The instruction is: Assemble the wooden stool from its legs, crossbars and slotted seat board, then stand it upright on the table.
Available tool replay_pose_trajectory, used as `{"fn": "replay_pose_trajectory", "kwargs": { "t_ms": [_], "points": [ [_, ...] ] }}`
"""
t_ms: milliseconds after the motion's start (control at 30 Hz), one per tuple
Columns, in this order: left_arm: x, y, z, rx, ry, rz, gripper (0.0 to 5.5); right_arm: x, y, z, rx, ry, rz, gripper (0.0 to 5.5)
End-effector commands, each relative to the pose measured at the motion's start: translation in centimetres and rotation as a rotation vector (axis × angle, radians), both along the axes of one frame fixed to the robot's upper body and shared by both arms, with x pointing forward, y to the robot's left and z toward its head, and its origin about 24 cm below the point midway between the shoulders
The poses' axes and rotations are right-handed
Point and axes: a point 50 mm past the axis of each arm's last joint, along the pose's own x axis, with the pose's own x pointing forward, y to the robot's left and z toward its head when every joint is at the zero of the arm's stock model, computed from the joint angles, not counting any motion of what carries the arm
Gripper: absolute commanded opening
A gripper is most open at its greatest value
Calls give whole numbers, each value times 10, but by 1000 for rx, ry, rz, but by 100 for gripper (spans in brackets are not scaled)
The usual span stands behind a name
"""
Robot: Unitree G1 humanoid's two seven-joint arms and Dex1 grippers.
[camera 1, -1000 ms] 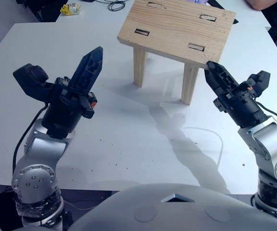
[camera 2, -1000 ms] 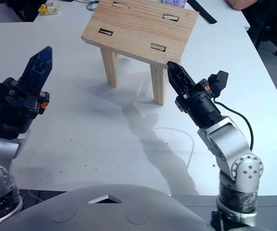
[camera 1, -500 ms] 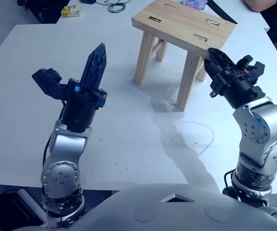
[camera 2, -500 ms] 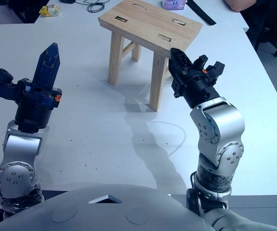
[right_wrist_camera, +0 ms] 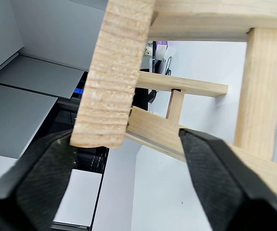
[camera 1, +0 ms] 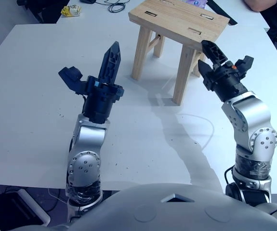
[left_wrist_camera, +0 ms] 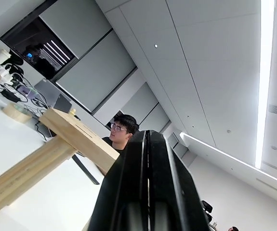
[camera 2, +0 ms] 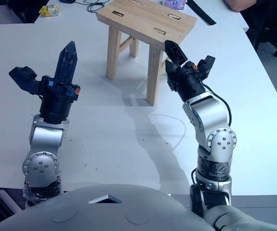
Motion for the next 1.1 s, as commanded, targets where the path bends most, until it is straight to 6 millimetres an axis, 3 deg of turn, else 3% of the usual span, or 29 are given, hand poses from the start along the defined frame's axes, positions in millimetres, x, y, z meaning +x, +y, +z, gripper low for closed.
{"fn": "replay_pose_trajectory", "kwargs": {
  "t_ms": [33, 267, 567, 867, 967, 1100],
  "points": [
    [1, 2, -2, 5, 20, 51, 0, -4, -12, -24, -77, 143, -35, 427],
    [-9, 2, -10, 12, 75, 100, 0, -24, -24, -12, -164, -24, 57, 427],
    [-5, 7, -8, 29, 70, 116, 0, -26, -15, -6, -169, -141, 166, 427],
    [-2, 7, -11, 35, 76, 125, 0, -33, -18, 8, -283, -405, 328, 427],
    [0, 9, -11, 50, 74, 109, 0, -47, -15, -5, -515, -477, 492, 427],
    [0, 11, -16, 128, 103, 92, 0, -64, -42, -54, -901, -410, 723, 427]
  ]
}}
